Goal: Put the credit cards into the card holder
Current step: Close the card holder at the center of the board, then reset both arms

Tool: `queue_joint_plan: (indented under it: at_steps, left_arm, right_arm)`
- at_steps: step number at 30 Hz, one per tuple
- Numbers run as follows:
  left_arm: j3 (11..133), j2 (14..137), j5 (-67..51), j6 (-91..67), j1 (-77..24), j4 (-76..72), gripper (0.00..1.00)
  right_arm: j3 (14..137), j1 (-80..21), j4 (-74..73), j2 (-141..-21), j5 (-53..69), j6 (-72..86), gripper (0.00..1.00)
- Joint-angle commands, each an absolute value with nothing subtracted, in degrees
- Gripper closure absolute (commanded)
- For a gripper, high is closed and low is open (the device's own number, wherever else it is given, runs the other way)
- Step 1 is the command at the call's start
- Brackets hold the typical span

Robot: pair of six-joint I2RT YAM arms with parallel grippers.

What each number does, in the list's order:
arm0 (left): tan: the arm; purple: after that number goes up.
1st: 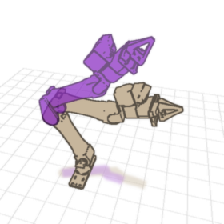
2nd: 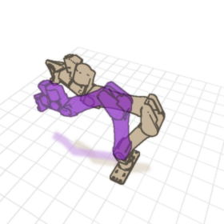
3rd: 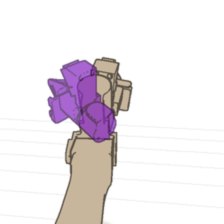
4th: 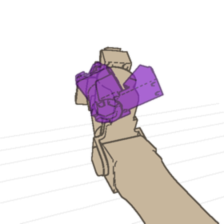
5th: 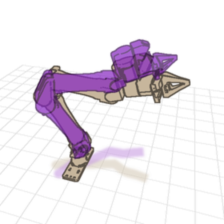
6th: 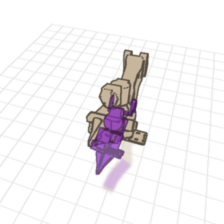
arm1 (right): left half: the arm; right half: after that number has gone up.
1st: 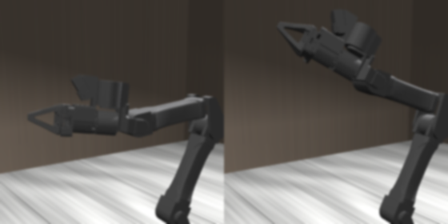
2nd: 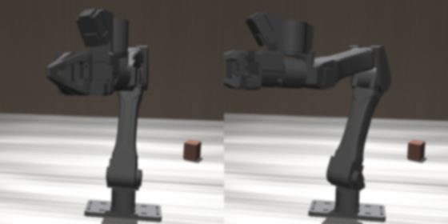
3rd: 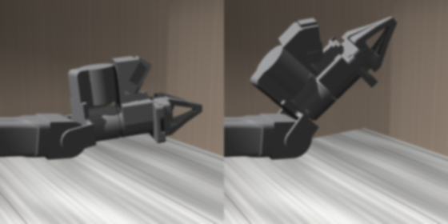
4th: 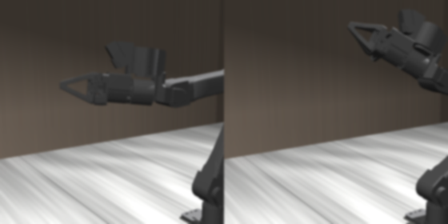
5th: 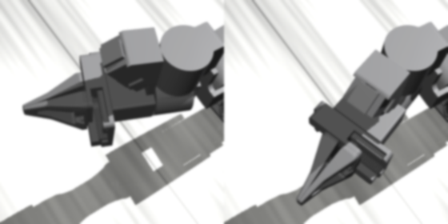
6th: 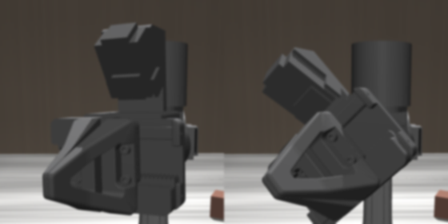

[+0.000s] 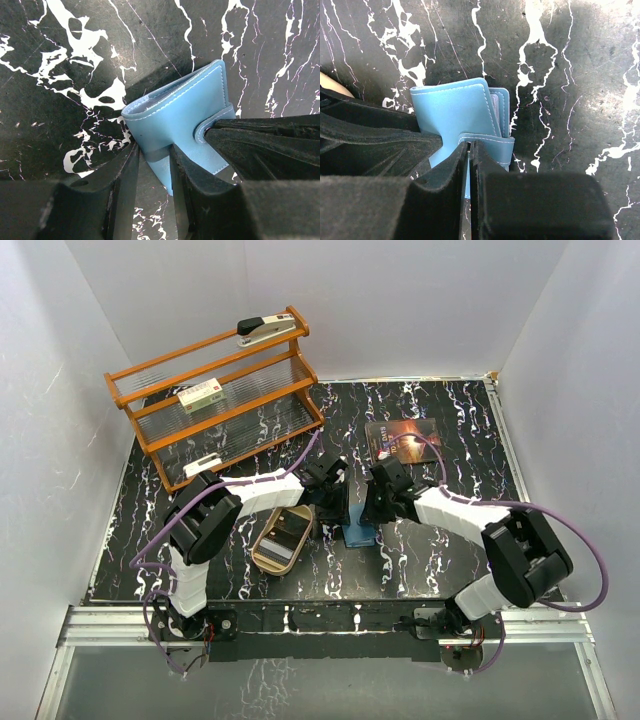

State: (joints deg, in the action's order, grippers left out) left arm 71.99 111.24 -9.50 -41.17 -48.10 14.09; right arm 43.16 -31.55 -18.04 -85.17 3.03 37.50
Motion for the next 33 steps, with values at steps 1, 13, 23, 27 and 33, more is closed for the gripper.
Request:
queue_joint_plan:
  at_steps: [1, 13, 23, 27, 33]
  left_arm:
    - [72.18, 111.05, -11.93, -41.68, -48.78, 11.87, 0.71]
    - [72.72, 103.34, -2.51, -41.60, -48.75, 15.08, 0.59]
    - [71.04, 87.57, 7.90, -41.06, -48.75, 20.11, 0.42]
    - [70.53, 79.13, 11.66, -39.76, -48.73, 23.84, 0.02]
    - [70.82, 65.27, 15.49, -37.97, -48.70, 29.92, 0.01]
  right_arm:
    - [42.24, -33.21, -23.89, -94.70, -3.31, 35.35, 0.96]
    - [44.28, -33.85, -27.69, -81.44, -1.45, 36.19, 0.91]
    - [47.72, -33.90, -31.28, -61.78, -1.09, 36.61, 0.71]
    - [48.88, -33.92, -32.87, -54.74, -4.11, 37.08, 0.57]
    - [54.54, -33.84, -38.52, -48.17, -6.74, 37.48, 0.13]
